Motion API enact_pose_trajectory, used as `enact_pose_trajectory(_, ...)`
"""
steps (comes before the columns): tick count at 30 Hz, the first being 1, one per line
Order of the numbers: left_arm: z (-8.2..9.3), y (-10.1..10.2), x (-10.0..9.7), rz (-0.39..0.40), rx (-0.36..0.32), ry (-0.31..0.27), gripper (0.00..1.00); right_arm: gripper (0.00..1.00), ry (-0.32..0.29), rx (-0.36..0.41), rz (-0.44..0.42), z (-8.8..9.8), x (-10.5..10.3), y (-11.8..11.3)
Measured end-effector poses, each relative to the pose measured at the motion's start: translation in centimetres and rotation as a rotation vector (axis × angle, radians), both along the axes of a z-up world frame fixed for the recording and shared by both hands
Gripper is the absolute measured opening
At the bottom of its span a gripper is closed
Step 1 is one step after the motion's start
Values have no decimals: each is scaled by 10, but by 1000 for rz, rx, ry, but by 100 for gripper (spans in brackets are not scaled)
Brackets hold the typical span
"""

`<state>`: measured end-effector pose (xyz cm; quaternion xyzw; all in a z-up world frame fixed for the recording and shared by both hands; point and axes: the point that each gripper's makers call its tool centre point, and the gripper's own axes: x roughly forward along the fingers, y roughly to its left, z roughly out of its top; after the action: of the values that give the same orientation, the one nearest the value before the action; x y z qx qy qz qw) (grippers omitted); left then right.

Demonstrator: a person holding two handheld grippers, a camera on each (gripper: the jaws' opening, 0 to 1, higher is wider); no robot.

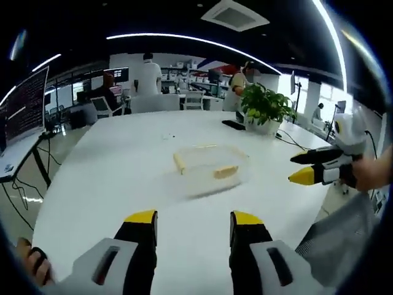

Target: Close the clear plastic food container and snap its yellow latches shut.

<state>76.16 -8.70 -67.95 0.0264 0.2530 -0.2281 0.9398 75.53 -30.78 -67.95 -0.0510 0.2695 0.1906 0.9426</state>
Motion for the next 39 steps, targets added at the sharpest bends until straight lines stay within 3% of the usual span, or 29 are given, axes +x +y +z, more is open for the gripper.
enact_pose_trajectory(9, -5, 4, -11, 31, -6, -10, 41, 49, -21, -18, 0, 4, -5, -1)
enact_pose_trajectory(16, 5, 10, -10, 74, -34, -71, 40, 50, -70, -11, -14, 12, -4, -4)
enact_pose_trajectory(24, 2, 18, -9, 116, -41, -58, 40, 50, -45, 0, -13, 7, -5, -3)
enact_pose_trajectory(39, 0, 14, -9, 95, -31, -51, 40, 50, -25, 1, 12, 2, -5, 2)
